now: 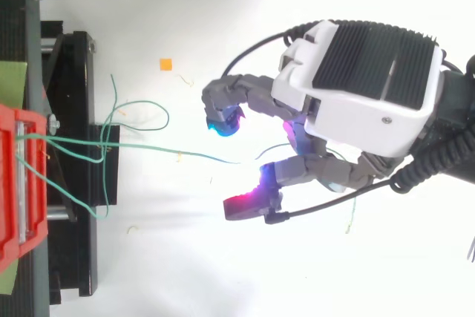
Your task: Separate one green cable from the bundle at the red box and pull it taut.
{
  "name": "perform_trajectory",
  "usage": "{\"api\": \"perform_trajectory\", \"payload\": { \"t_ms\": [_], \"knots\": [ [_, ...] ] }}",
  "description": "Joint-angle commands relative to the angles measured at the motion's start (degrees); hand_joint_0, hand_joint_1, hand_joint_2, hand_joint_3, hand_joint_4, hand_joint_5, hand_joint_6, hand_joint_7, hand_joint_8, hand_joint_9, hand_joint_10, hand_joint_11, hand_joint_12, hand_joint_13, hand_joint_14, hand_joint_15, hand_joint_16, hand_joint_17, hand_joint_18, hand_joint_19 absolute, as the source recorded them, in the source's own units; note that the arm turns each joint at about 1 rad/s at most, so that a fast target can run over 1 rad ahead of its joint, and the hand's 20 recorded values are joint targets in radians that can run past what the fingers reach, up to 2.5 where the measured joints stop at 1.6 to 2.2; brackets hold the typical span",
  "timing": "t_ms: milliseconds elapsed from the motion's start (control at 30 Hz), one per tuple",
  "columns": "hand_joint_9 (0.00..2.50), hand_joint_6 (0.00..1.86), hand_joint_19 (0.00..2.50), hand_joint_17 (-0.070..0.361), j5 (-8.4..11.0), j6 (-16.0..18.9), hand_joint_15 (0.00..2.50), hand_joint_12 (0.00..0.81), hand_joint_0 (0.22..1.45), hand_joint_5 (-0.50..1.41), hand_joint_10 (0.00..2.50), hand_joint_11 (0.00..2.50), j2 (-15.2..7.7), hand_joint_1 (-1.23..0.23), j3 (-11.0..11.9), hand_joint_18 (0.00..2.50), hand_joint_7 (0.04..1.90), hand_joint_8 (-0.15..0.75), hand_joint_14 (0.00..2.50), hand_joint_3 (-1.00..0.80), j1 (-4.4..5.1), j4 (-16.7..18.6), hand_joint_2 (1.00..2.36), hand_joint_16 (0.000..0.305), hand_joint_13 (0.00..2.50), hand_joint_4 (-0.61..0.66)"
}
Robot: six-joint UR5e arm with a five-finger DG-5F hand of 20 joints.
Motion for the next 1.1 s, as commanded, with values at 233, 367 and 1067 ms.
{"api": "perform_trajectory", "payload": {
  "t_ms": [233,367,1067],
  "knots": [
    [1.94,0.50,0.66,0.085,-3.59,5.4,0.81,0.341,0.70,0.11,0.02,0.71,0.0,-0.72,2.6,0.93,1.33,0.145,0.03,-0.50,-0.29,-8.6,1.00,0.038,1.40,0.17],
    [1.93,0.50,0.65,0.085,-3.50,5.3,0.81,0.343,0.70,0.11,0.03,0.70,0.0,-0.72,4.7,0.93,1.32,0.146,0.02,-0.50,-0.29,-11.9,1.00,0.038,1.40,0.18],
    [1.95,0.50,0.66,0.085,-4.38,5.8,0.82,0.341,0.70,0.11,0.02,0.73,0.0,-0.73,5.0,0.93,1.32,0.157,0.03,-0.50,0.06,-12.3,1.00,0.038,1.41,0.17]
  ]
}}
